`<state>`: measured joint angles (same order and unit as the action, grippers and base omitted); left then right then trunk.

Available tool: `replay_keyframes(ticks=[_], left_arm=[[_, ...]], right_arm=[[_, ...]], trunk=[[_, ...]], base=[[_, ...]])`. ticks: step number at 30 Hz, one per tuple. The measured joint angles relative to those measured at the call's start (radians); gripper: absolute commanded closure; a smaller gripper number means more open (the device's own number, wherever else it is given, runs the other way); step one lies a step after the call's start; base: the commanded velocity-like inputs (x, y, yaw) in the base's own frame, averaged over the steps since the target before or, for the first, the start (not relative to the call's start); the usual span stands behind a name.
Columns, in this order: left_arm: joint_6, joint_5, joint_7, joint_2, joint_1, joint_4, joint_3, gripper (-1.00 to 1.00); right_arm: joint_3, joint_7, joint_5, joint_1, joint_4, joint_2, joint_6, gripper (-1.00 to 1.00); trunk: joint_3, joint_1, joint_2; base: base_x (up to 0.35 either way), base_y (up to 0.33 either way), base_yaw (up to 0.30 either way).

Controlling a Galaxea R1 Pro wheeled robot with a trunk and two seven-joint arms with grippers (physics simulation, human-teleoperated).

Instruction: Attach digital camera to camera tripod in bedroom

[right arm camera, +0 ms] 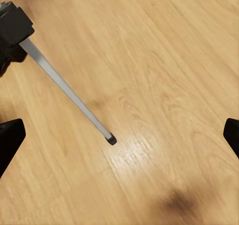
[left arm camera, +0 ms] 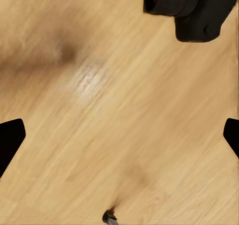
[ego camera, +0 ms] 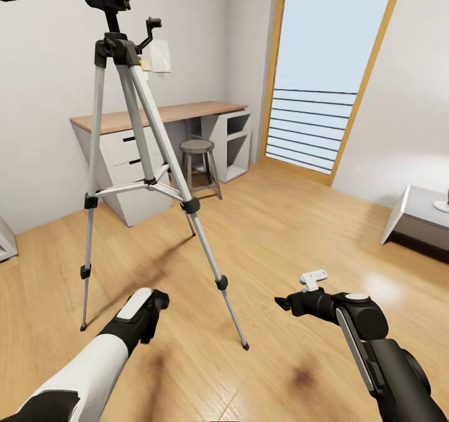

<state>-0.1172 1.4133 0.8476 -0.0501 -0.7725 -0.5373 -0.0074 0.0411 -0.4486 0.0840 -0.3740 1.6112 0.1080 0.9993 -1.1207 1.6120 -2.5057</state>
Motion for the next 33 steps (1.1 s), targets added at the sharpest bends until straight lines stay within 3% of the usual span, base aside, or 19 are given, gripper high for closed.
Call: replay_keyframes(ticks=[20, 29, 33], left_arm=[[0.103, -0.113, -0.115, 0.113, 0.000, 0.000, 0.000, -1.00], [0.149, -0.112, -0.167, 0.114, 0.000, 0.001, 0.000, -1.00], [0.129, -0.089, -0.144, 0.091, 0.023, 0.023, -0.020, -1.00]], right_arm=[[0.000, 0.000, 0.000, 0.000, 0.000, 0.000, 0.000, -1.00], [0.000, 0.000, 0.000, 0.000, 0.000, 0.000, 0.000, -1.00], [-0.001, 0.000, 0.000, 0.002, 0.000, -0.002, -0.001, -1.00]], trunk=[[0.000, 0.000, 0.000], [0.000, 0.000, 0.000], [0.000, 0.000, 0.000]], base=[[0.000, 0.000, 0.000], [0.002, -0.001, 0.000], [0.106, -0.052, 0.000]])
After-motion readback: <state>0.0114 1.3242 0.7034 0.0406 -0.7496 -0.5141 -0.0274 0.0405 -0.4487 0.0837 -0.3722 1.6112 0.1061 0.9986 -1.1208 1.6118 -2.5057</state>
